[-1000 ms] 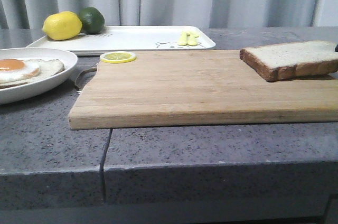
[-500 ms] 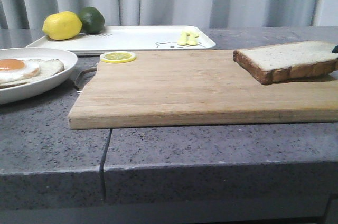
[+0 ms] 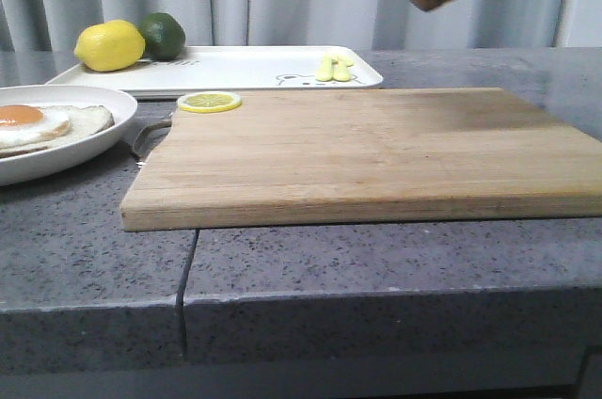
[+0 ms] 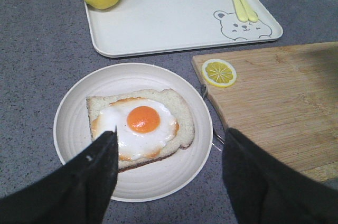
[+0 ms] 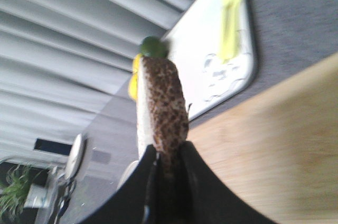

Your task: Place bread and move sandwich to tray

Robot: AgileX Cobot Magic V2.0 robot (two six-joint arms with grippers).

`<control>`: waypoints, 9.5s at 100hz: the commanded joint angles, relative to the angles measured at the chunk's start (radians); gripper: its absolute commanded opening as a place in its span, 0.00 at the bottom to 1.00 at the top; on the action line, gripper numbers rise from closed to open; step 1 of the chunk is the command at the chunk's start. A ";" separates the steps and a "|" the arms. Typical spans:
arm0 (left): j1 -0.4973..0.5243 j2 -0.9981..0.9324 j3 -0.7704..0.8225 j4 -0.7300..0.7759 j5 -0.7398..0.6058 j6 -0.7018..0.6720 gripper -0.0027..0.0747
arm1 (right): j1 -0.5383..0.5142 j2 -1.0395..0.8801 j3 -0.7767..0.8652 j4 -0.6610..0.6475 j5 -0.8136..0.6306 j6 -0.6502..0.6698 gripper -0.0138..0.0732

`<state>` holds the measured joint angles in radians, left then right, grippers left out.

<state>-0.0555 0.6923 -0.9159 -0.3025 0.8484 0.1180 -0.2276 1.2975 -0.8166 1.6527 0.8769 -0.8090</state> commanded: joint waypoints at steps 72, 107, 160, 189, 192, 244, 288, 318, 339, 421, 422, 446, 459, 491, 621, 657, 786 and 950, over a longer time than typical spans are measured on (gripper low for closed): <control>0.002 0.007 -0.029 -0.023 -0.059 -0.004 0.56 | 0.783 0.180 -0.307 0.223 -0.527 0.006 0.09; 0.002 0.007 -0.029 -0.023 -0.059 -0.004 0.56 | 0.885 0.374 -0.480 0.224 -0.533 0.065 0.09; 0.002 0.007 -0.029 -0.023 -0.059 -0.004 0.56 | 0.979 0.547 -0.613 0.224 -0.623 0.166 0.09; 0.002 0.007 -0.029 -0.023 -0.059 -0.004 0.56 | 0.990 0.579 -0.622 0.224 -0.631 0.213 0.09; 0.002 0.007 -0.029 -0.023 -0.059 -0.004 0.56 | 0.990 0.581 -0.622 0.224 -0.630 0.213 0.09; 0.002 0.007 -0.029 -0.023 -0.059 -0.004 0.56 | 0.996 0.592 -0.617 0.223 -0.626 0.212 0.16; 0.002 0.007 -0.029 -0.023 -0.059 -0.004 0.56 | 0.996 0.592 -0.587 0.186 -0.607 0.209 0.52; 0.002 0.007 -0.029 -0.023 -0.059 -0.004 0.56 | 0.996 0.590 -0.587 0.180 -0.607 0.192 0.64; 0.002 0.007 -0.029 -0.023 -0.059 -0.004 0.56 | 0.995 0.574 -0.587 0.163 -0.635 0.174 0.64; 0.002 0.007 -0.029 -0.023 -0.059 -0.004 0.56 | 0.757 0.311 -0.587 -0.284 -0.492 0.174 0.64; 0.002 0.007 -0.029 -0.023 -0.059 -0.004 0.56 | 0.746 0.302 -0.587 -0.291 -0.487 0.174 0.64; 0.002 0.007 -0.029 -0.023 -0.059 -0.004 0.56 | 0.554 0.152 -0.587 -0.537 -0.348 0.174 0.63; 0.002 0.007 -0.029 -0.023 -0.059 -0.004 0.56 | 0.450 0.074 -0.581 -0.683 -0.283 0.174 0.63; 0.002 0.007 -0.029 -0.023 -0.059 -0.004 0.56 | 0.288 -0.140 -0.418 -0.944 -0.340 0.174 0.63; 0.002 0.007 -0.029 -0.023 -0.059 -0.004 0.56 | 0.278 -0.773 0.263 -1.101 -0.620 0.174 0.63; 0.002 0.007 -0.029 -0.023 -0.059 -0.004 0.56 | 0.278 -0.773 0.263 -1.101 -0.620 0.174 0.63; 0.189 0.378 -0.029 0.162 -0.133 -0.183 0.37 | 0.278 -0.773 0.263 -1.099 -0.620 0.175 0.63; 0.188 0.760 -0.029 -0.039 -0.262 -0.130 0.34 | 0.278 -0.773 0.263 -1.092 -0.622 0.175 0.63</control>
<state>0.1315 1.4693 -0.9239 -0.3270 0.6029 -0.0137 0.0581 0.5255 -0.5280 0.5456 0.3270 -0.6262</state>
